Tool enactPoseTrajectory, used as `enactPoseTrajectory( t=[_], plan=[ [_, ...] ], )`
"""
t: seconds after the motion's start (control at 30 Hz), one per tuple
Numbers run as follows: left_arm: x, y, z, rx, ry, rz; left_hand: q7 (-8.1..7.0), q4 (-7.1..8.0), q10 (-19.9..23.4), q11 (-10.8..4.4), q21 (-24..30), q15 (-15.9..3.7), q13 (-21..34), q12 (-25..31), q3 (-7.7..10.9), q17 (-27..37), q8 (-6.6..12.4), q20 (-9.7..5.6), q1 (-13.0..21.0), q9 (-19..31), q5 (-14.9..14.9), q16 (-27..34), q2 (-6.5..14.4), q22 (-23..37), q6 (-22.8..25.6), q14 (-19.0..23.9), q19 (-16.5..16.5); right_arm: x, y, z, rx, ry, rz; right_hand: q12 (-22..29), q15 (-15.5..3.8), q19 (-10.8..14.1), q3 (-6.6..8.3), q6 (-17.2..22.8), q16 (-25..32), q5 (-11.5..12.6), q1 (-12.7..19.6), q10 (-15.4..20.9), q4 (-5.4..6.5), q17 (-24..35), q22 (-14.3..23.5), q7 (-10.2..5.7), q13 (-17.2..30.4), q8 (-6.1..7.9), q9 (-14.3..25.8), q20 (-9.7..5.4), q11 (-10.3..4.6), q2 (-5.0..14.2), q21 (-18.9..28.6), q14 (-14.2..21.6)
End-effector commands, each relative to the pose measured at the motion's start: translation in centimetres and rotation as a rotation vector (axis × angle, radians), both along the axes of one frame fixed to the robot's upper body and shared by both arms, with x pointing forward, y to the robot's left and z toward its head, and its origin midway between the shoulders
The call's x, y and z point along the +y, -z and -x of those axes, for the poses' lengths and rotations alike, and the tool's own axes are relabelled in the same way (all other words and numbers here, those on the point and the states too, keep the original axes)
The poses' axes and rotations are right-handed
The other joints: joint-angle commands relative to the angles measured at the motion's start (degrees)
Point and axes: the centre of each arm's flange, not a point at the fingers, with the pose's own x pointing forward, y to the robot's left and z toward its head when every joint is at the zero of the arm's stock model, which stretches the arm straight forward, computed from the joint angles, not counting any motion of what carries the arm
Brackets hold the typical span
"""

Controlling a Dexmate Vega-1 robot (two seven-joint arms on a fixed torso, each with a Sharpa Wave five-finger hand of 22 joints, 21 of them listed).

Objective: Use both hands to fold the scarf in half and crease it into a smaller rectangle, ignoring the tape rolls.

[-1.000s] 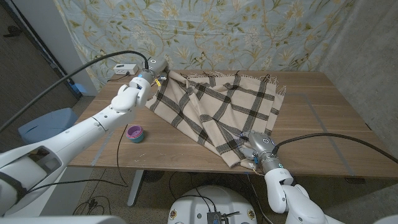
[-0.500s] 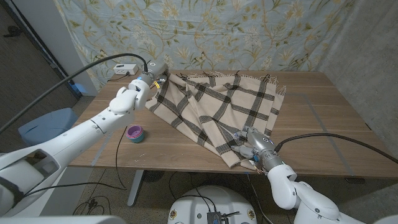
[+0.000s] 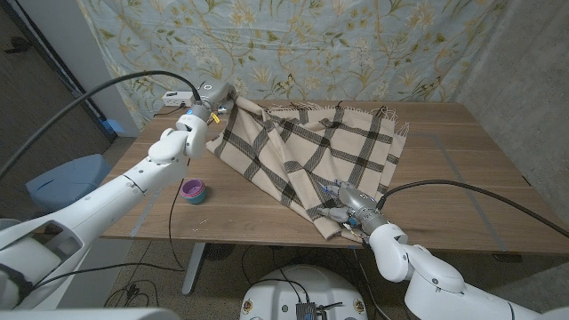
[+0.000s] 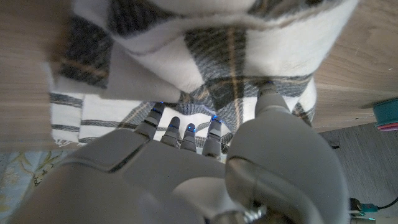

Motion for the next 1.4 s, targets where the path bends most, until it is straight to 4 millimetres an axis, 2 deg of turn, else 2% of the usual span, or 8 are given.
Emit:
enactPoseTrajectory(
  t=[0.03, 0.07, 0.13, 0.2, 0.37, 0.73, 0.97, 1.4],
  plan=[
    [2.9, -1.2, 1.8, -0.126, 0.003, 0.171, 2.99, 0.07, 0.10, -0.21, 0.76, -0.65, 0.20, 0.29, 0.56, 0.20, 3.19, 0.12, 1.13, 6.45, 0.22, -0.21, 1.45, 0.05, 3.02, 0.13, -0.41, 0.7, -0.3, -0.4, -0.174, -0.021, -0.054, 1.94, -2.69, 6.34, 3.09, 19.76, 2.69, 0.06, 6.68, 9.30, -2.91, -0.05, -0.34, 0.93, -0.40, 7.65, 1.02, -2.61, -1.52, 1.75, 3.27, 7.23],
    [3.0, -1.3, 1.8, -0.125, -0.003, 0.173, 2.95, 0.11, 0.08, -0.23, 0.81, -0.62, 0.15, 0.25, 0.57, 0.22, 3.15, 0.15, 1.09, 6.48, 0.22, -0.25, 1.48, 0.03, 2.89, 0.08, -0.46, 0.6, -0.3, -0.4, -0.191, -0.025, -0.068, 2.40, -3.04, 7.14, 3.58, 23.22, 3.06, -0.08, 7.79, 11.44, -3.04, 0.01, -0.37, 0.76, -0.46, 9.52, 1.55, -3.07, -2.11, 1.90, 3.74, 8.12],
    [3.0, -1.3, 1.7, -0.119, -0.013, 0.174, 3.08, 0.08, -0.05, -0.20, 0.93, -0.56, 0.36, 0.32, 0.62, 0.13, 3.14, 0.20, 1.10, 6.47, 0.23, -0.33, 1.47, -0.03, 2.93, 0.19, -0.53, 0.2, -0.3, -0.3, -0.211, -0.025, -0.109, 2.72, -4.03, 7.89, 4.19, 26.20, 3.71, -0.22, 9.14, 13.44, -3.13, 0.23, -0.42, 1.00, -0.54, 11.22, 1.99, -3.57, -3.11, 2.16, 4.20, 9.32],
    [3.1, -1.4, 1.6, -0.117, -0.018, 0.177, 3.32, 0.06, -0.01, -0.11, 1.12, -0.64, 0.19, 0.23, 0.67, 0.13, 3.12, 0.19, 1.09, 6.43, 0.24, -0.41, 1.49, -0.12, 3.02, 0.24, -0.57, -0.1, -0.3, -0.3, -0.230, -0.022, -0.132, 2.76, -4.85, 7.69, 4.33, 27.42, 3.92, -0.34, 9.64, 14.30, -2.97, 0.44, -0.43, 1.96, -0.59, 11.74, 1.82, -4.37, -3.84, 2.19, 4.23, 9.36],
    [2.9, -1.6, 1.4, -0.105, 0.001, 0.170, 3.27, 0.11, -0.05, -0.06, 1.54, -0.65, 0.13, 0.18, 0.73, 0.27, 3.03, 0.20, 0.97, 6.45, 0.22, -0.51, 1.52, -0.32, 2.96, 0.35, -0.69, -1.3, -0.1, 0.2, -0.308, 0.011, -0.280, 2.91, -9.15, 9.19, 4.18, 26.83, 4.65, -0.47, 9.64, 16.78, -1.39, 1.14, -0.33, 2.49, -0.56, 12.37, 2.67, -9.07, -5.55, 2.78, 5.26, 10.03],
    [2.3, -1.4, 0.9, -0.049, 0.029, 0.139, 2.97, 0.15, -0.24, -0.08, 2.34, -0.75, 0.25, 0.15, 0.89, 0.39, 2.87, 0.22, 0.75, 6.56, 0.23, -1.00, 1.49, -0.83, 2.79, 0.18, -1.26, -5.0, 0.5, 0.1, -0.387, 0.019, -0.705, 1.62, -9.16, 8.55, 5.48, 23.44, 4.59, 0.43, 8.46, 15.05, 2.01, 2.53, 0.00, 2.69, -0.17, 13.61, 5.59, -9.76, -4.53, 4.11, 5.86, 8.95],
    [2.2, -1.6, 1.2, -0.047, 0.030, 0.138, 3.01, 0.12, -0.40, -0.24, 2.74, -0.74, 0.26, 0.07, 0.92, 0.68, 2.80, 0.18, 0.68, 6.60, 0.23, -1.08, 1.49, -1.11, 2.76, 0.11, -1.56, -7.2, 1.1, -0.3, -0.358, -0.047, -0.913, 0.96, -8.09, 7.24, 6.82, 21.72, 4.44, 1.23, 8.19, 14.13, 3.79, 3.33, 0.22, 2.47, 0.10, 15.06, 7.81, -8.51, -3.54, 4.24, 6.04, 8.33],
    [2.3, -2.2, 3.0, -0.116, 0.078, 0.170, 3.04, 0.21, -1.02, 0.01, 3.46, -0.73, 0.99, 0.23, 1.12, 1.23, 2.97, 0.58, 0.42, 7.40, 0.39, -1.44, 1.48, -1.77, 2.43, -0.18, -2.49, -9.7, 0.3, 0.7, -0.416, -0.084, -1.086, 0.11, -9.65, 4.59, 8.36, 17.88, 4.12, 2.04, 6.79, 12.25, 7.27, 4.98, 0.64, 1.13, 0.76, 17.27, 11.65, -9.76, -4.86, 4.14, 6.29, 6.66]
  ],
)
